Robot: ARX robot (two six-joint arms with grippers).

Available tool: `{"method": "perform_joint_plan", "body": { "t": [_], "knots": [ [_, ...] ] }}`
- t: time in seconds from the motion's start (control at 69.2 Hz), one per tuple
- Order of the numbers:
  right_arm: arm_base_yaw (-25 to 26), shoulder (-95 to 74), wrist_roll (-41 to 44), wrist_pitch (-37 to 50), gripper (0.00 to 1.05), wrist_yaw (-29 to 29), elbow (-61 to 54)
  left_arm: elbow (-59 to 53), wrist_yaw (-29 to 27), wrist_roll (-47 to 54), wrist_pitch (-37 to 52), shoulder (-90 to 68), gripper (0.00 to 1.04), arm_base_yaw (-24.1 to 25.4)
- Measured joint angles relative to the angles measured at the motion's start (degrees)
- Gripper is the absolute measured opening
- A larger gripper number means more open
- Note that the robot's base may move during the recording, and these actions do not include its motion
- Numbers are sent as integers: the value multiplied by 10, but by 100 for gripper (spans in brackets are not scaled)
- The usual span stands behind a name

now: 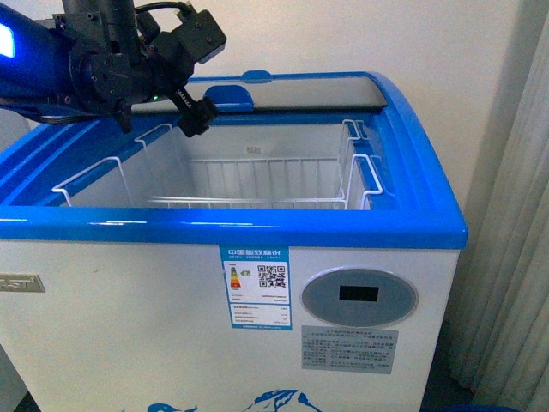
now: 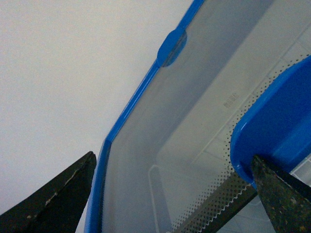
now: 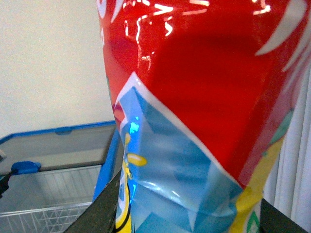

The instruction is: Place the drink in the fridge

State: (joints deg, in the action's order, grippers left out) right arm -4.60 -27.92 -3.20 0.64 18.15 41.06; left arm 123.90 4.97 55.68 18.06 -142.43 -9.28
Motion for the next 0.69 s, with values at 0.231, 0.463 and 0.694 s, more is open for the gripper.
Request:
{"method": "perform_joint_plan", "body": {
  "t": [0.231,0.463,0.694],
  "knots": [
    [0,0,0,0,39,0,0,-121,-97,-162,7,73,97,-1],
    [0,0,0,0,39,-3,0,-424,-60,-395,-5,320,97,15],
    [0,0,0,0,39,1,0,-776,-96,-521,140,589,84,10]
  ]
}}
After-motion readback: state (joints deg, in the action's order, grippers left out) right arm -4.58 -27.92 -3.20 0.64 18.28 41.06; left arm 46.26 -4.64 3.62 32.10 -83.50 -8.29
